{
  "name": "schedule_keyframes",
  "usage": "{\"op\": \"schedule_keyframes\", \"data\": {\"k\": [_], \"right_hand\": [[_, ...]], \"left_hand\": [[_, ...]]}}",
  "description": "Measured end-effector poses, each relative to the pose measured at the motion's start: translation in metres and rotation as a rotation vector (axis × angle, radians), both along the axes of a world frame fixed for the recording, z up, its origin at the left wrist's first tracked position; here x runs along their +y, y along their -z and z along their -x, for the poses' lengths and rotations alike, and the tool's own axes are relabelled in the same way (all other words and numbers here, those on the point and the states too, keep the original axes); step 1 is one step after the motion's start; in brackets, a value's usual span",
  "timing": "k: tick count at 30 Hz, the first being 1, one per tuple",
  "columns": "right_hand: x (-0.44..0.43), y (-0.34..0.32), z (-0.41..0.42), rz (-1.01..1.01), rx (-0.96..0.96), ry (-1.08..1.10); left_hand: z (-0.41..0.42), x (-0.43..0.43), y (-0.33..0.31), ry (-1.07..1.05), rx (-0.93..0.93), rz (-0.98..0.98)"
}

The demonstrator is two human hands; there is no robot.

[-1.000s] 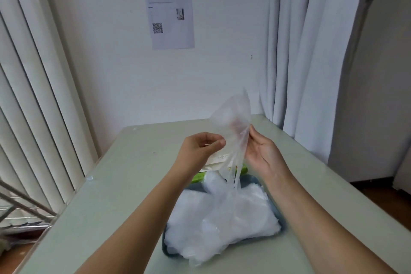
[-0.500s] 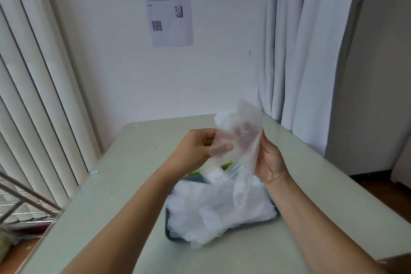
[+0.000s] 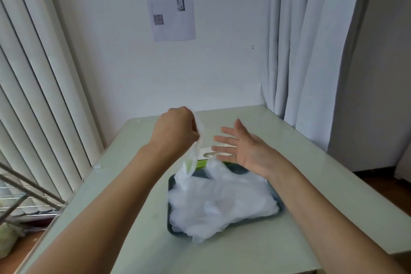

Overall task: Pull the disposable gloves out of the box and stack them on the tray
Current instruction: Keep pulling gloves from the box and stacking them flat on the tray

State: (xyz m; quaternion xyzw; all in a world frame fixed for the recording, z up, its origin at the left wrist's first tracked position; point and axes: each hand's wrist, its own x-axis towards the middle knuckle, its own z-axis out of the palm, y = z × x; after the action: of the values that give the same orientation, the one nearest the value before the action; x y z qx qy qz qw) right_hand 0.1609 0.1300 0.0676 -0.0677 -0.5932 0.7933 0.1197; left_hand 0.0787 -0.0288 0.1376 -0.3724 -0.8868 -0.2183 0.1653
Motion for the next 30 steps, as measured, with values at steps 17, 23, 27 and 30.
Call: {"op": "schedule_keyframes", "data": {"k": [17,23,27,30], "right_hand": [[-0.002,0.012,-0.006,0.063,-0.189,0.107],[0.012,0.061,-0.014,0.006,-0.433,0.145],[0.018,0.084,-0.016,0.178,-0.447,0.178],[0.021,0.089,-0.018,0.216,-0.446,0.173]], "left_hand": [[0.049,-0.01,0.034,0.073,-0.495,-0.13],[0.033,-0.015,0.082,0.122,-0.047,-0.163],[-0.007,-0.017,0.105,0.599,-0.148,0.033],[-0.021,-0.01,0.132,0.712,-0.183,0.304]]}}
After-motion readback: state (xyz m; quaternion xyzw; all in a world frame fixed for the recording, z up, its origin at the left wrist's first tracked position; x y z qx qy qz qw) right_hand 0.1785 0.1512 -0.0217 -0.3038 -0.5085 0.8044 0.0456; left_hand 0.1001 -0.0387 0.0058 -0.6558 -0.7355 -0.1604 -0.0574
